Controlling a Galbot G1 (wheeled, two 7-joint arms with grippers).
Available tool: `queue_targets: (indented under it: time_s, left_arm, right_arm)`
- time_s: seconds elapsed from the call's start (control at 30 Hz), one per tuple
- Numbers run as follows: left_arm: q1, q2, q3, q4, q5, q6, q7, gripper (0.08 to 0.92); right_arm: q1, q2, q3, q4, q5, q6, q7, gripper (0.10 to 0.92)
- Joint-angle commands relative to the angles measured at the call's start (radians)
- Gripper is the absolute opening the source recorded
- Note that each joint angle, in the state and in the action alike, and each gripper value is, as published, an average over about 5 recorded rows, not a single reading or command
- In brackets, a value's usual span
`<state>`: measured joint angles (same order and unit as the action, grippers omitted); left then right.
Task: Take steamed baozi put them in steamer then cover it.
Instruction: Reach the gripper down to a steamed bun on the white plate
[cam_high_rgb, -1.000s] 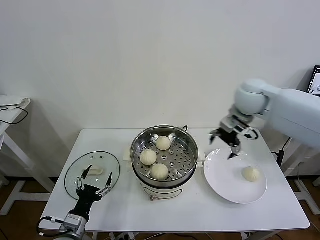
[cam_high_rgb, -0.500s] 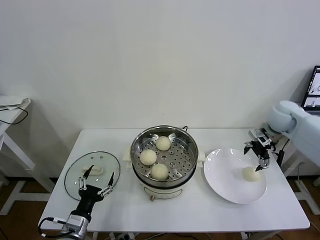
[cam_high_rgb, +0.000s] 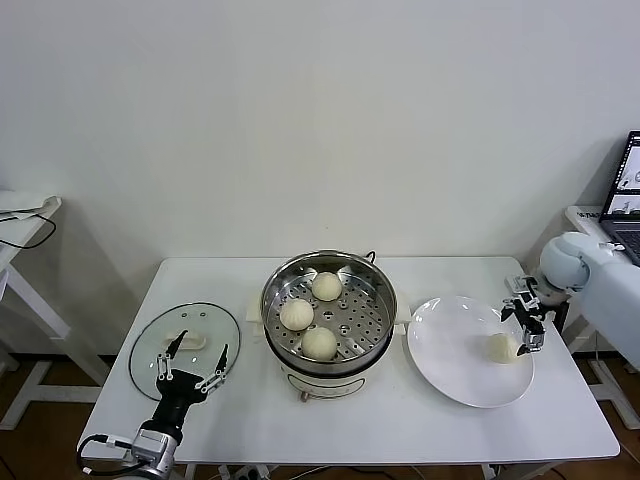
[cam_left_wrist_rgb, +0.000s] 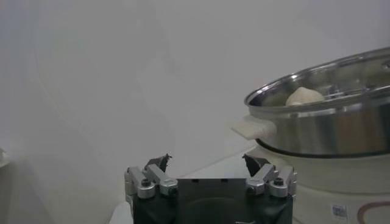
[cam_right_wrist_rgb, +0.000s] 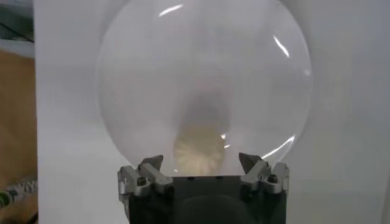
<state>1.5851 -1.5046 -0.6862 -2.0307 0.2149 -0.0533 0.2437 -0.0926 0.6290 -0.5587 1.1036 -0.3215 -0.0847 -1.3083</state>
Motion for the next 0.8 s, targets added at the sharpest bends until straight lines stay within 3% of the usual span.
queue_targets:
  time_s: [0.03,0.8]
  left_arm:
    - [-0.001,0.001,0.0,0.003,0.0,0.001,0.0,0.823]
    - [-0.007,0.0,-0.001,0.018,0.001,0.004,-0.002,0.823]
  right_arm:
    - [-0.08,0.038,0.086,-0.062,-0.066,0.003,0.027,0.823]
    - [-0.11,0.088,0.117,-0.087,-0.127,0.022,0.03,0.818]
